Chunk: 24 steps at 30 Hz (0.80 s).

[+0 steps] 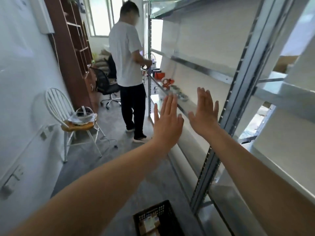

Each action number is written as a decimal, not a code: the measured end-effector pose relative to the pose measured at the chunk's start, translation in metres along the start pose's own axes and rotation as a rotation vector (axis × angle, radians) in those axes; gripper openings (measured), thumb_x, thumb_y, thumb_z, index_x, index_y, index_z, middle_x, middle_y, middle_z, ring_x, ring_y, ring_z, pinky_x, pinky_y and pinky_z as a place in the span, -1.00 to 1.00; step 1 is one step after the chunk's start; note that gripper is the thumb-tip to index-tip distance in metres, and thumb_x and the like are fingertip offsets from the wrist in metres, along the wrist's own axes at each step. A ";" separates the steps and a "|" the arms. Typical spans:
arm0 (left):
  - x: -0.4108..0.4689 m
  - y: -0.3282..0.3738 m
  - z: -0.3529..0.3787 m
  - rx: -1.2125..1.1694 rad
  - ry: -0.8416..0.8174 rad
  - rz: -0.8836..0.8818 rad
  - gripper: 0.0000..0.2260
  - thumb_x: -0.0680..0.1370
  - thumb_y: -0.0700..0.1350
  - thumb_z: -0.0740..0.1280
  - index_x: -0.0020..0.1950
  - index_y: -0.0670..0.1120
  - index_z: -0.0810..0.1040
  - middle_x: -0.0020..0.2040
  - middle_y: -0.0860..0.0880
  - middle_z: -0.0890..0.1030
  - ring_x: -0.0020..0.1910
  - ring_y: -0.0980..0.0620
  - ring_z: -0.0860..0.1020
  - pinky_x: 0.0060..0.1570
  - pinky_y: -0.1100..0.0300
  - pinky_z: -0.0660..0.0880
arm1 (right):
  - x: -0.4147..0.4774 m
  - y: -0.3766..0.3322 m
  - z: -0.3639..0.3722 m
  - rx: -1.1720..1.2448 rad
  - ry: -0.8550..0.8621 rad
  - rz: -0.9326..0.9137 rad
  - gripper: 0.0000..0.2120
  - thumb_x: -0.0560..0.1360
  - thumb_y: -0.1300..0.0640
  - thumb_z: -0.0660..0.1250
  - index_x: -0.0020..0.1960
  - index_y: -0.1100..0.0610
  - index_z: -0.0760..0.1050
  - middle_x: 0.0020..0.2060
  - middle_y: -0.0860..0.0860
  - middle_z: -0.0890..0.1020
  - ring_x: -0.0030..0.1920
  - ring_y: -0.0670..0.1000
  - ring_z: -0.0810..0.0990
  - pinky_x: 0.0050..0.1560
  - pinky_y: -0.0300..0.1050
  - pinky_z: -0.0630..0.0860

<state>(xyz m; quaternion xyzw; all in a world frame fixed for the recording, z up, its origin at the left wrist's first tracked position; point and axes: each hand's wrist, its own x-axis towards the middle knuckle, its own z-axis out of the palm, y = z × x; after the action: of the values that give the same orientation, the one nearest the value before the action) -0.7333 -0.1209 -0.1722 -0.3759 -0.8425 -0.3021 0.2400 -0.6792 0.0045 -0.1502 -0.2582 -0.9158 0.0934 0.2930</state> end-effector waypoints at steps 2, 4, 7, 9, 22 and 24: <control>0.018 -0.006 -0.018 -0.023 0.029 0.027 -0.44 0.65 -0.05 0.04 0.62 -0.06 -0.09 0.62 0.03 -0.08 0.58 0.12 -0.16 0.52 0.02 -0.29 | 0.001 -0.014 -0.012 -0.027 0.069 0.020 -0.22 0.57 0.09 0.15 0.58 0.03 -0.30 0.59 -0.05 -0.19 0.56 -0.07 -0.26 0.52 0.10 -0.33; 0.032 -0.015 -0.033 -0.033 0.050 0.060 -0.44 0.66 -0.05 0.02 0.62 -0.07 -0.11 0.62 0.01 -0.09 0.58 0.10 -0.17 0.53 -0.01 -0.27 | -0.001 -0.028 -0.018 -0.027 0.123 0.062 -0.24 0.57 0.08 0.14 0.58 0.01 -0.29 0.58 -0.07 -0.19 0.56 -0.09 -0.26 0.47 0.05 -0.38; 0.040 -0.029 -0.041 -0.010 0.049 0.125 -0.45 0.66 -0.04 0.00 0.61 -0.09 -0.10 0.62 0.00 -0.08 0.59 0.09 -0.15 0.54 -0.02 -0.26 | -0.010 -0.048 -0.025 -0.033 0.149 0.133 -0.26 0.59 0.04 0.14 0.58 0.01 -0.27 0.59 -0.06 -0.17 0.56 -0.08 -0.24 0.46 0.06 -0.38; 0.041 -0.029 -0.037 -0.016 0.020 0.147 -0.45 0.65 -0.03 -0.02 0.61 -0.09 -0.11 0.62 0.00 -0.10 0.58 0.08 -0.16 0.54 -0.04 -0.25 | -0.018 -0.057 -0.031 -0.073 0.180 0.180 -0.26 0.60 0.02 0.15 0.58 0.01 -0.27 0.59 -0.06 -0.18 0.56 -0.08 -0.24 0.47 0.07 -0.37; -0.024 0.124 -0.034 -0.361 -0.252 0.472 -0.46 0.68 0.06 -0.15 0.59 -0.07 -0.28 0.60 -0.01 -0.28 0.56 0.04 -0.29 0.50 -0.07 -0.35 | -0.134 -0.006 -0.148 -0.492 0.279 0.511 -0.33 0.65 0.00 0.09 0.60 0.08 -0.21 0.59 -0.01 -0.16 0.57 -0.03 -0.21 0.52 0.17 -0.24; -0.037 0.155 -0.047 -0.431 -0.262 0.507 -0.47 0.69 0.02 -0.11 0.60 -0.08 -0.25 0.60 -0.01 -0.25 0.57 0.03 -0.27 0.52 -0.09 -0.31 | -0.153 -0.002 -0.167 -0.517 0.291 0.529 -0.36 0.65 0.06 0.06 0.60 0.08 -0.23 0.59 -0.02 -0.17 0.57 -0.04 -0.24 0.53 0.18 -0.24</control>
<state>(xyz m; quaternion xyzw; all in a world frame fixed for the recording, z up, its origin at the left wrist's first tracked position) -0.5822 -0.0891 -0.1118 -0.6504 -0.6632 -0.3529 0.1126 -0.4759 -0.0750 -0.0894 -0.5611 -0.7598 -0.1056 0.3111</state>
